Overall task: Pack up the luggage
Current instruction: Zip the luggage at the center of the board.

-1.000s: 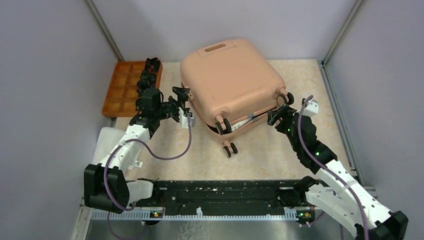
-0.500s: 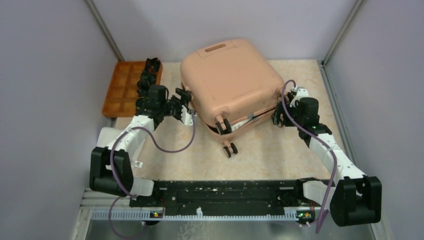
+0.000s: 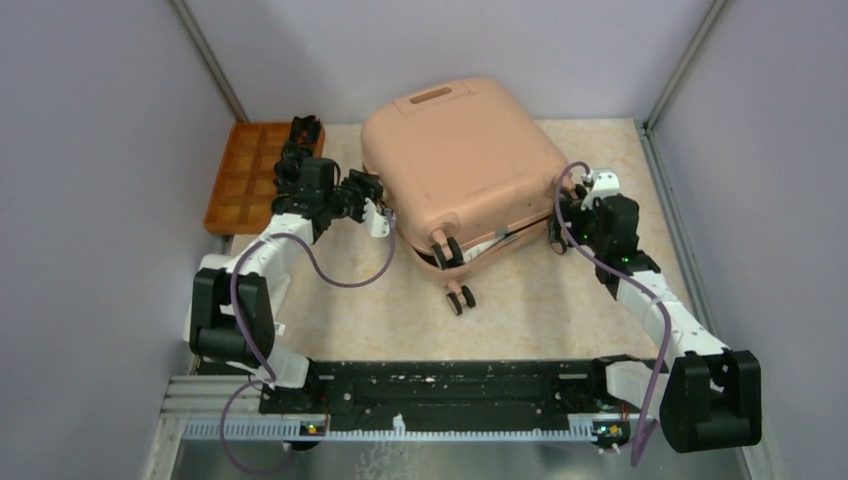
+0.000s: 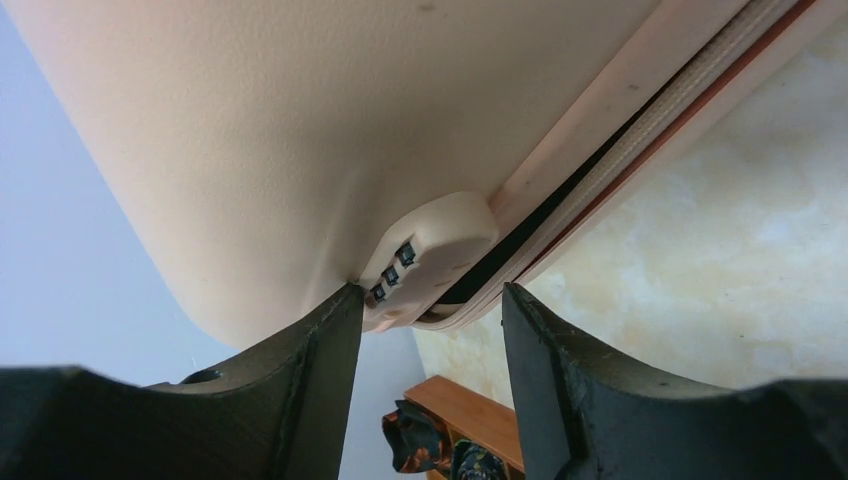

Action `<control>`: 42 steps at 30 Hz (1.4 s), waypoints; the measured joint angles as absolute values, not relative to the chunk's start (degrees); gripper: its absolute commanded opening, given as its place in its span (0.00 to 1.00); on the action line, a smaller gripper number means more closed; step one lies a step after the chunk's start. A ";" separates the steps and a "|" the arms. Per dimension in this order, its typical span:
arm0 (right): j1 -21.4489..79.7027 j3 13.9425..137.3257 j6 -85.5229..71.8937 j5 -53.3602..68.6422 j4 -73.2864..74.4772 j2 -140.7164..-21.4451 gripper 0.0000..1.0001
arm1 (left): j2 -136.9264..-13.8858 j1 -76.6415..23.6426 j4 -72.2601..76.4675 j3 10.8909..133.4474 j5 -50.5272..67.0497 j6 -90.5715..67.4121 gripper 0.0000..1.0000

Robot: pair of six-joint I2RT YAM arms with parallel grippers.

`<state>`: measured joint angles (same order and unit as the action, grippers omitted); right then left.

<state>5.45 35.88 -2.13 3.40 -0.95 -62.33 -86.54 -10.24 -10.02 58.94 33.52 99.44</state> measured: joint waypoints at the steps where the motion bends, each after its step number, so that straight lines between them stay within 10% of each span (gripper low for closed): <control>1: 5.45 35.44 -1.72 3.11 -1.83 -62.33 0.92 | -86.80 -10.24 -9.39 58.94 33.19 99.48 0.58; 16: 4.14 39.22 19.09 12.05 1.67 -71.96 0.58 | -88.71 -9.93 11.44 53.01 33.15 95.15 0.09; 33: 2.55 38.52 25.36 11.44 -3.95 -72.97 0.34 | -88.23 -9.85 -1.80 59.66 35.16 88.47 0.00; 42: 4.69 33.36 24.34 10.81 -15.59 -72.95 0.68 | -87.09 -10.35 -8.21 62.35 38.28 85.52 0.00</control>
<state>4.69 33.36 24.34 10.81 -15.59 -72.95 -87.09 -10.35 -8.21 62.35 38.28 85.52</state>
